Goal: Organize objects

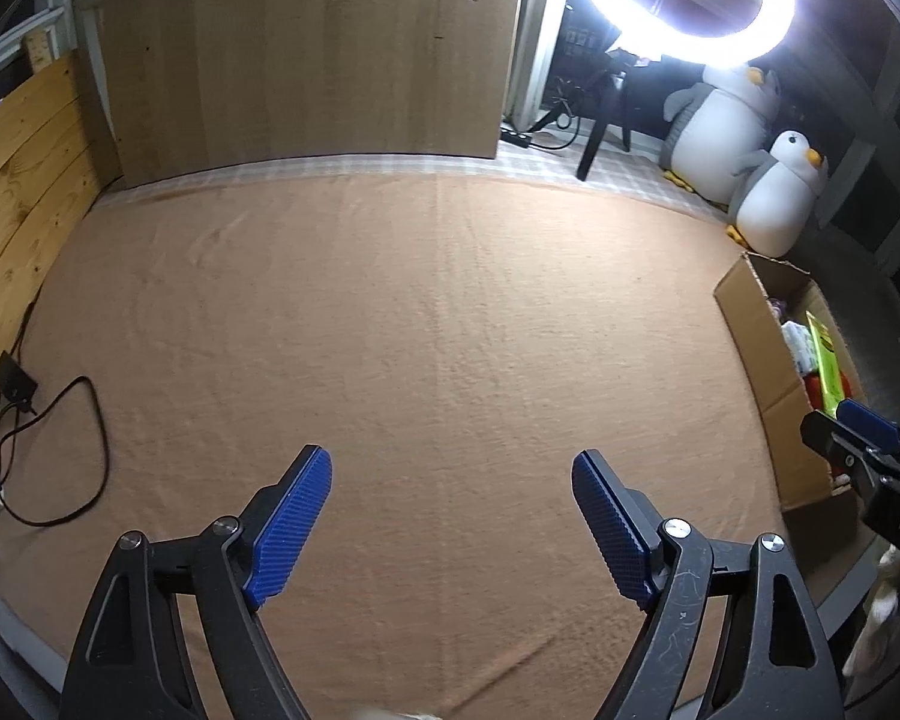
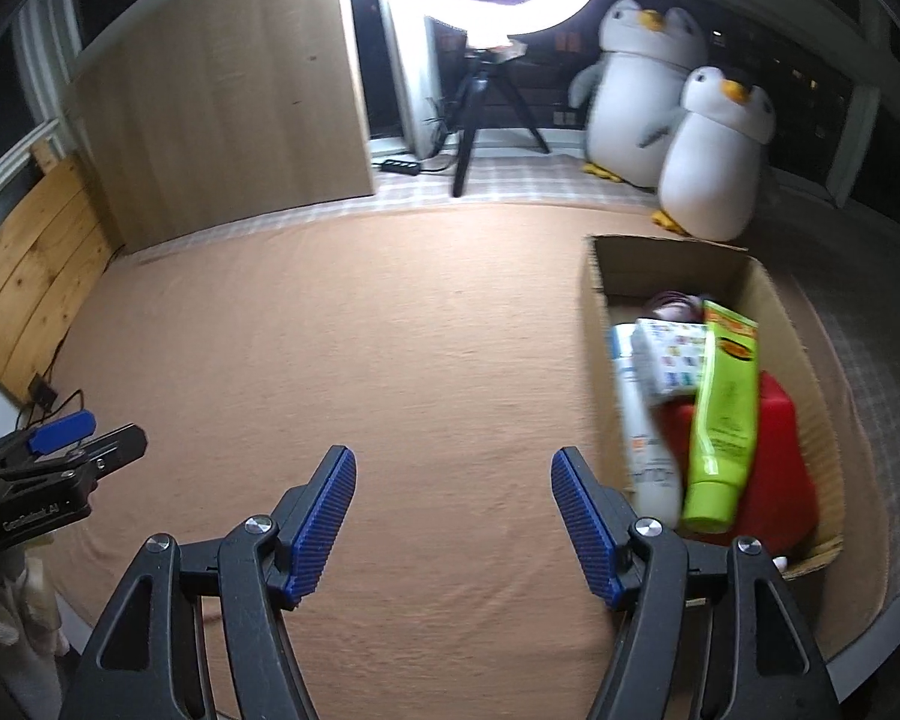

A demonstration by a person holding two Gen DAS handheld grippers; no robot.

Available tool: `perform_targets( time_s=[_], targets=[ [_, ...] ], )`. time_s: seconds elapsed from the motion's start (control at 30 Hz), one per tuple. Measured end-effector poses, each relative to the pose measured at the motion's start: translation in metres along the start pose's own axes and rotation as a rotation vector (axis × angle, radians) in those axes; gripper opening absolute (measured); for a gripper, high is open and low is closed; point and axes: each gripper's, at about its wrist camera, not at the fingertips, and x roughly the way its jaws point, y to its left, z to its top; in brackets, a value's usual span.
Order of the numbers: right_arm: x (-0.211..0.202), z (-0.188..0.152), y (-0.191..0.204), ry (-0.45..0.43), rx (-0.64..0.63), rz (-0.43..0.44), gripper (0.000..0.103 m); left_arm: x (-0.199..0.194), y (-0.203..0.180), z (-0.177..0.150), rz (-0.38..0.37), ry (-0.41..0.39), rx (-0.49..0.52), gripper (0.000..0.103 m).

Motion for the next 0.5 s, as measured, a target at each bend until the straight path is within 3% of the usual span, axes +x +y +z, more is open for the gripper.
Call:
perform_targets(
  time_s=[0.5],
  targets=[
    [-0.003, -0.010, 0.060, -0.014, -0.049, 0.004, 0.068, -0.019, 0.032, -0.011, 0.028, -0.022, -0.006, 0.087]
  ],
)
